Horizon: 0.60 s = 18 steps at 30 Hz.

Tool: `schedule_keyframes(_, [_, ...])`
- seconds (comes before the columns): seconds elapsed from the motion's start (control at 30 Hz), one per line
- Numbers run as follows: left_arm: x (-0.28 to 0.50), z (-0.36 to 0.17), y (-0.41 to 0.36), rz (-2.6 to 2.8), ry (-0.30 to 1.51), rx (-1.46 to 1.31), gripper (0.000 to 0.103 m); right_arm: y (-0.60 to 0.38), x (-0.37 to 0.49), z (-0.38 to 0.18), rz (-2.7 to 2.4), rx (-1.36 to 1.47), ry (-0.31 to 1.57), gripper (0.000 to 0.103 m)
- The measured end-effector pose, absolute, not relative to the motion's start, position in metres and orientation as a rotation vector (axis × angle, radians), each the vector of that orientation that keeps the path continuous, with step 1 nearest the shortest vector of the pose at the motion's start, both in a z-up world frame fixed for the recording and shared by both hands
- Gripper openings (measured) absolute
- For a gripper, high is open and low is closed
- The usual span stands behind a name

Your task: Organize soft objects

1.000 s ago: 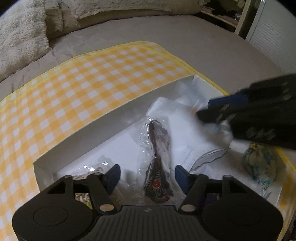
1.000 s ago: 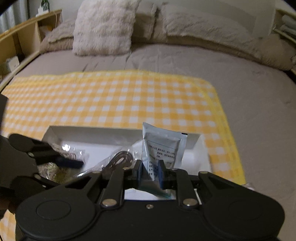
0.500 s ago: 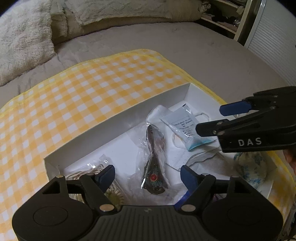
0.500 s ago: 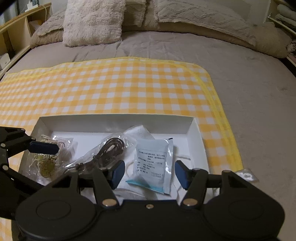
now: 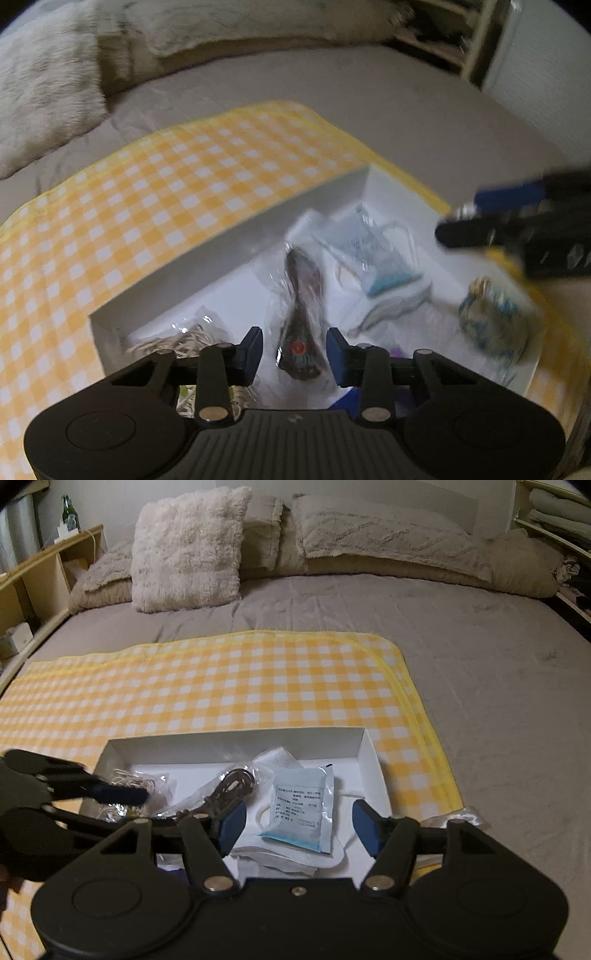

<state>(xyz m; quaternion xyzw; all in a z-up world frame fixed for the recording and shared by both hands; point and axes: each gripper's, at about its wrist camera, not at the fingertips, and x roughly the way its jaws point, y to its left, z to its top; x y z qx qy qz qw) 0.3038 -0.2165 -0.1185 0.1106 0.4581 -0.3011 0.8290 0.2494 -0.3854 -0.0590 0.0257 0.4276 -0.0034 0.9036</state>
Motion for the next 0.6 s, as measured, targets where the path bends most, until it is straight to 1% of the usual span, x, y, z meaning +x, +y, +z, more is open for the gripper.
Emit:
schedule_keyframes(0.3, [0.306,-0.155,-0.237,-0.622,1.024,0.464,0.039,-0.386,0.251,-0.06,0.014,0.045,0.888,0.064])
schedule_keyframes(0.47, [0.31,-0.157,-0.234,-0.622,1.033,0.428,0.04,-0.385,0.253,-0.062,0.022,0.031,0.904,0.064])
schedule_keyframes(0.5, [0.309,-0.155,-0.233,-0.63,1.032,0.415,0.042,-0.385,0.254,-0.063,0.023,0.031,0.905,0.064])
schedule_keyframes(0.6, [0.307,-0.149,-0.231,-0.642,1.029,0.38,0.056,-0.386,0.254,-0.064,0.023,0.027,0.912,0.064])
